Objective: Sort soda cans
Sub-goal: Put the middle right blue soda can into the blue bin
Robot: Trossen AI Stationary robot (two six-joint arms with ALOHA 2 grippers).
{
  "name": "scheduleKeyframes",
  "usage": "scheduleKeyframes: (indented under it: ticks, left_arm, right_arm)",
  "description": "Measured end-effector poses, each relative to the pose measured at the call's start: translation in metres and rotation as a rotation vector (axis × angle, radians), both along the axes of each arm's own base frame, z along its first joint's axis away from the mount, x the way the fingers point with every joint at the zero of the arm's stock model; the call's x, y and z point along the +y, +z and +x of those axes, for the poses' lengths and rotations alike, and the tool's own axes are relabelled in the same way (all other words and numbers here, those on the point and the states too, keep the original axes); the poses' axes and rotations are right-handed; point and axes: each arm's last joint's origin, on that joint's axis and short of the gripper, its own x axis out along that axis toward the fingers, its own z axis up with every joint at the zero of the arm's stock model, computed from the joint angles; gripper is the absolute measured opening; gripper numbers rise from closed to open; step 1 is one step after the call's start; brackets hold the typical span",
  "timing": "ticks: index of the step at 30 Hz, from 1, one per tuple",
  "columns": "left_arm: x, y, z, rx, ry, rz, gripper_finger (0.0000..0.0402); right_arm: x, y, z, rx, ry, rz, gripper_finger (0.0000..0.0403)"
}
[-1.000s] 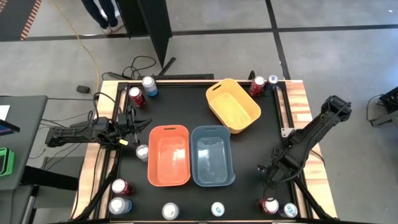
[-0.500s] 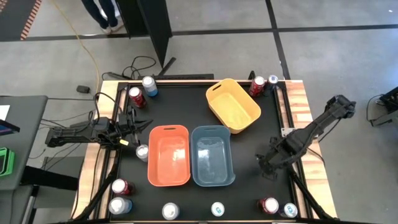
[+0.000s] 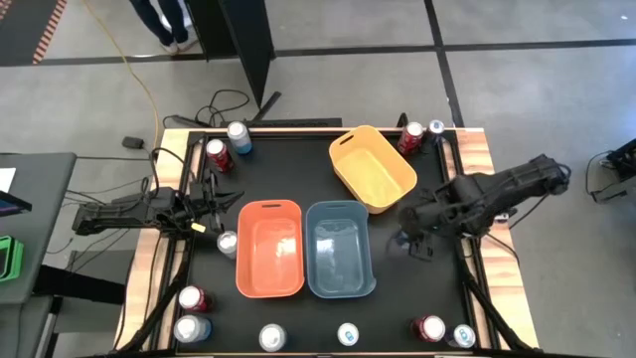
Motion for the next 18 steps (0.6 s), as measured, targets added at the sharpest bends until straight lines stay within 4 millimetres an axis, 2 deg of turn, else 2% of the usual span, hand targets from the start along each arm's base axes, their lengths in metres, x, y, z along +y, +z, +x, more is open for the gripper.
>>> scheduleKeyframes:
  ticks: [12, 18]
  left_arm:
    - [0.0, 0.0, 0.0, -0.003, -0.001, -0.004, 0.0]
    - [0.0, 0.0, 0.0, -0.004, 0.0, -0.004, 0.0]
  right_arm:
    - [-0.023, 0.022, 0.086, 0.031, 0.254, -0.115, 0.0235]
    - [-0.028, 0.022, 0.124, 0.03, 0.352, -0.148, 0.0235]
